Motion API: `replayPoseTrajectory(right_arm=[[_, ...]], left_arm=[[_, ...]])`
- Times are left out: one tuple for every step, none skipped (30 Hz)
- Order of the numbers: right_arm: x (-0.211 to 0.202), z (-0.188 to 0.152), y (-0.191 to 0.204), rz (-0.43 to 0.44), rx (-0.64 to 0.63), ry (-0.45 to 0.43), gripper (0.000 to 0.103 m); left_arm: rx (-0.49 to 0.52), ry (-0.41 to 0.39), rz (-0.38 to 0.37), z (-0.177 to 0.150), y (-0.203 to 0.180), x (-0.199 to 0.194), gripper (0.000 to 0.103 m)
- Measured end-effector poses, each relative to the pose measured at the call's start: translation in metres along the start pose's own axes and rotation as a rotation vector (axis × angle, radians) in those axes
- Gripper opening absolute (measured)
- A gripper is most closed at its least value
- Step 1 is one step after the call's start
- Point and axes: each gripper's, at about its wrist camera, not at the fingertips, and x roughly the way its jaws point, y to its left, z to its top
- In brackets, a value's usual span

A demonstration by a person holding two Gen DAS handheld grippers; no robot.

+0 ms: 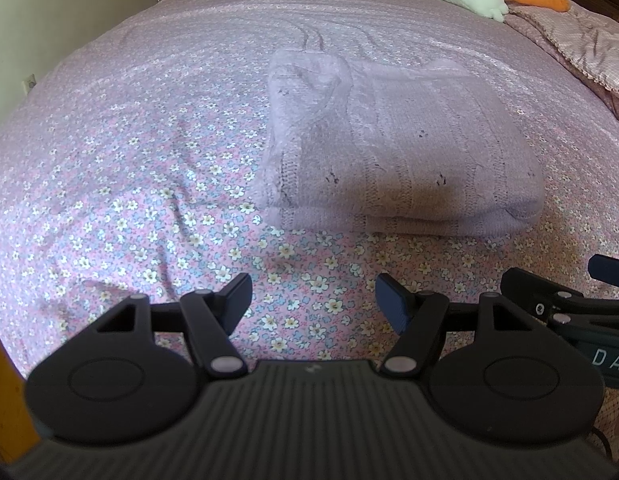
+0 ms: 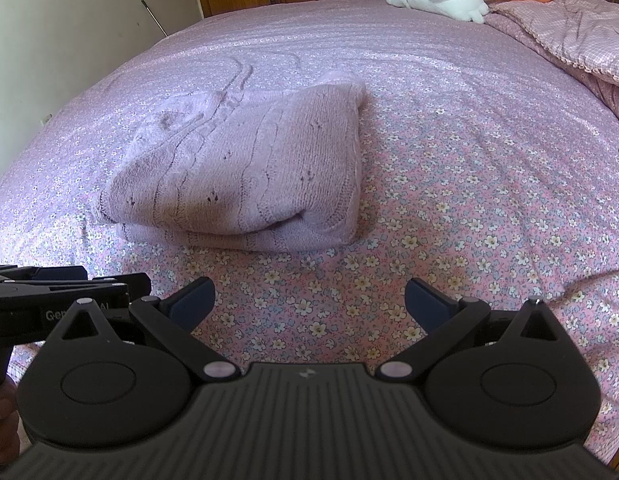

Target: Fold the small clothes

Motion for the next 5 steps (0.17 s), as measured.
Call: replayPoseTrajectory(right_arm=[[0.0001,0.0,0.0,0.0,0.0,0.0,0.103],[0.0002,0.0,0.0,0.0,0.0,0.001,0.103],[0.0002,0.0001,0.0002,0.0,0.0,0.001,0.103],[0.0002,0.0002,0.0002,0.0,0.0,0.001,0.103],[0.0002,0.0002,0.0004,0.0,0.0,0.001,0.103]], left_arm=[[0.0,0.0,0.0,-0.0001,0.0004,0.0002,0.07],[0.0,0.0,0.002,-0.0004,0.0,0.0,0.07],[0.0,0.0,0.001,-0.0001,0.0008,0.0004,0.07],[0.001,0.001,0.001,0.0001,0.001,0.0007,0.07],[0.002,0.002,0.002,-0.0002,0.0007,0.0007,0.07]])
